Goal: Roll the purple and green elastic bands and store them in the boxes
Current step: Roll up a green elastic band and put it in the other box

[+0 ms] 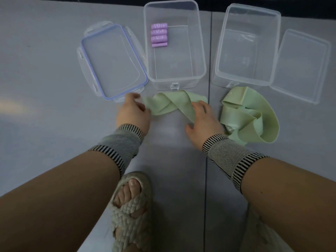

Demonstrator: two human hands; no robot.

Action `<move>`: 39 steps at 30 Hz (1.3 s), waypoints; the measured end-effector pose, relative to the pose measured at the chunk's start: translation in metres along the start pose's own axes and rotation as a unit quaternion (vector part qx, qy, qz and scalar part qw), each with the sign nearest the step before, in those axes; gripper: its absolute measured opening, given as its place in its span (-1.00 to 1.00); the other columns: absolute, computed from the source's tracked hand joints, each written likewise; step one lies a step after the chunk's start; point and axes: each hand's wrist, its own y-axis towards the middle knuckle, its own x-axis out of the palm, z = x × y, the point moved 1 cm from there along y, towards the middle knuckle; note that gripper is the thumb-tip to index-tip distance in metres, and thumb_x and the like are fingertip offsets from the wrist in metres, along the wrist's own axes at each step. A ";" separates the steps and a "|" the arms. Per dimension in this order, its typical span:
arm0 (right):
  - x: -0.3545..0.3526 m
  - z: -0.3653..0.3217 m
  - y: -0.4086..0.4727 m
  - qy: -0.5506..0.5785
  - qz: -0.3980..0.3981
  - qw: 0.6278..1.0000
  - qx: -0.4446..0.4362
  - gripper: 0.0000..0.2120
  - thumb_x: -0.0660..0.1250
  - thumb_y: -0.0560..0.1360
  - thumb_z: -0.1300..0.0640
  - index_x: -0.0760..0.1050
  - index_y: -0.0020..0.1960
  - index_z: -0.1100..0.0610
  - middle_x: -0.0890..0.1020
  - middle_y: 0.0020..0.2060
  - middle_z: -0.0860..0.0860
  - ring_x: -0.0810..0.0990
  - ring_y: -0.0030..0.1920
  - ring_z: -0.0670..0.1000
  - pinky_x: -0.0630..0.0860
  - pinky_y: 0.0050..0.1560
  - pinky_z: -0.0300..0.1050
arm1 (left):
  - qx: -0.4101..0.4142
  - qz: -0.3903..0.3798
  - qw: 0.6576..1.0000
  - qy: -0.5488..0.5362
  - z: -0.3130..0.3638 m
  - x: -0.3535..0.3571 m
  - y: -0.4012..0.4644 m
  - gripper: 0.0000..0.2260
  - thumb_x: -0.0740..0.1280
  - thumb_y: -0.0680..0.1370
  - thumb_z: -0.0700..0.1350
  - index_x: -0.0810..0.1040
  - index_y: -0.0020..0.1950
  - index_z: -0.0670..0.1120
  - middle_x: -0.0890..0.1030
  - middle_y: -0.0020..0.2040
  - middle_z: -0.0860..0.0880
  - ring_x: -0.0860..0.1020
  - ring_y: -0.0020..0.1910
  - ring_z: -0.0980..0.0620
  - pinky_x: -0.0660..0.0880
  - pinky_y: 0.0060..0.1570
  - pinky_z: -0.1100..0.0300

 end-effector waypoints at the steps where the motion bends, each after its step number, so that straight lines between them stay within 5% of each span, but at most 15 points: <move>1: -0.001 0.002 0.001 0.004 0.003 1.000 0.002 -0.38 0.27 0.48 0.12 0.12 0.48 0.09 0.15 0.47 0.05 0.35 0.36 0.13 0.33 0.29 -0.05 | 0.046 0.029 0.999 -0.003 0.003 -0.010 -0.001 -0.72 0.34 0.47 -0.19 0.43 0.17 -0.03 0.51 -0.22 0.15 0.52 -0.17 0.02 0.42 -0.09 0.20; 4: -0.004 0.007 0.000 0.005 0.020 1.000 0.001 -0.40 0.29 0.46 0.13 0.15 0.44 0.09 0.23 0.42 0.08 0.41 0.29 0.17 0.39 0.23 0.00 | 0.164 0.071 0.981 0.078 -0.010 -0.037 -0.004 -0.87 0.31 0.47 -0.25 0.56 -0.06 -0.06 0.58 -0.12 0.02 0.54 -0.19 -0.05 0.36 -0.14 0.24; 7: -0.002 0.011 -0.007 -0.009 0.019 1.000 0.001 -0.41 0.29 0.46 0.14 0.17 0.44 0.09 0.27 0.39 0.08 0.43 0.27 0.16 0.41 0.20 0.03 | 0.159 0.033 0.971 0.177 -0.047 -0.047 -0.006 -0.86 0.31 0.46 -0.31 0.58 -0.22 -0.10 0.55 0.02 -0.10 0.55 -0.12 -0.18 0.41 -0.10 0.13; 15: 0.004 0.016 -0.007 -0.101 0.000 0.995 0.005 -0.49 0.35 0.45 -0.02 0.33 0.34 0.11 0.48 0.23 0.11 0.38 0.23 0.17 0.34 0.26 0.01 | 0.128 -0.037 0.984 0.119 -0.039 -0.024 -0.021 -0.77 0.30 0.47 -0.15 0.47 0.12 -0.09 0.47 0.10 -0.03 0.52 -0.13 0.02 0.39 -0.06 0.19; 22: 0.004 0.015 -0.003 -0.107 0.025 0.994 -0.020 -0.68 0.26 0.51 0.03 0.45 0.22 0.12 0.54 0.13 0.12 0.43 0.12 0.18 0.32 0.18 -0.02 | 0.103 -0.102 0.971 0.192 -0.033 -0.006 -0.022 -0.74 0.22 0.49 -0.17 0.55 0.14 -0.03 0.41 0.26 -0.02 0.52 0.05 -0.13 0.43 0.07 0.09; 27: 0.002 0.011 -0.009 -0.046 0.076 0.996 -0.004 -0.70 0.26 0.48 0.17 0.44 0.20 0.16 0.46 0.14 0.14 0.42 0.14 0.17 0.36 0.13 0.00 | -0.023 -0.040 0.986 0.160 -0.040 -0.016 -0.018 -0.75 0.31 0.49 -0.03 0.45 0.10 -0.11 0.51 0.05 -0.09 0.52 -0.02 -0.14 0.43 -0.07 0.09; 31: 0.000 0.003 -0.010 -0.019 0.092 0.995 -0.029 -0.72 0.29 0.44 0.20 0.44 0.14 0.16 0.45 0.11 0.12 0.42 0.13 0.14 0.39 0.13 -0.01 | -0.167 -0.089 0.980 0.054 -0.042 -0.011 -0.013 -0.56 0.40 0.40 0.12 0.44 0.09 -0.16 0.59 -0.05 -0.12 0.57 -0.02 -0.18 0.52 -0.05 0.07; 36: -0.001 0.001 -0.012 -0.008 0.111 0.991 -0.076 -0.74 0.33 0.40 0.20 0.46 0.08 0.16 0.47 0.04 0.12 0.45 0.08 0.15 0.41 0.09 0.00 | -0.132 -0.068 0.987 -0.065 -0.025 -0.010 -0.017 -0.76 0.45 0.36 -0.07 0.37 -0.17 0.02 0.61 -0.13 -0.10 0.63 -0.15 -0.15 0.59 -0.07 -0.07; 39: -0.010 -0.007 -0.015 0.002 0.124 0.984 -0.127 -0.70 0.41 0.35 0.13 0.48 0.05 0.16 0.49 0.01 0.12 0.47 0.04 0.17 0.47 0.05 0.05 | -0.084 -0.072 0.978 -0.175 0.005 -0.024 -0.023 -0.74 0.44 0.42 -0.18 0.37 -0.10 0.01 0.61 -0.13 -0.12 0.63 -0.25 -0.06 0.61 -0.14 -0.03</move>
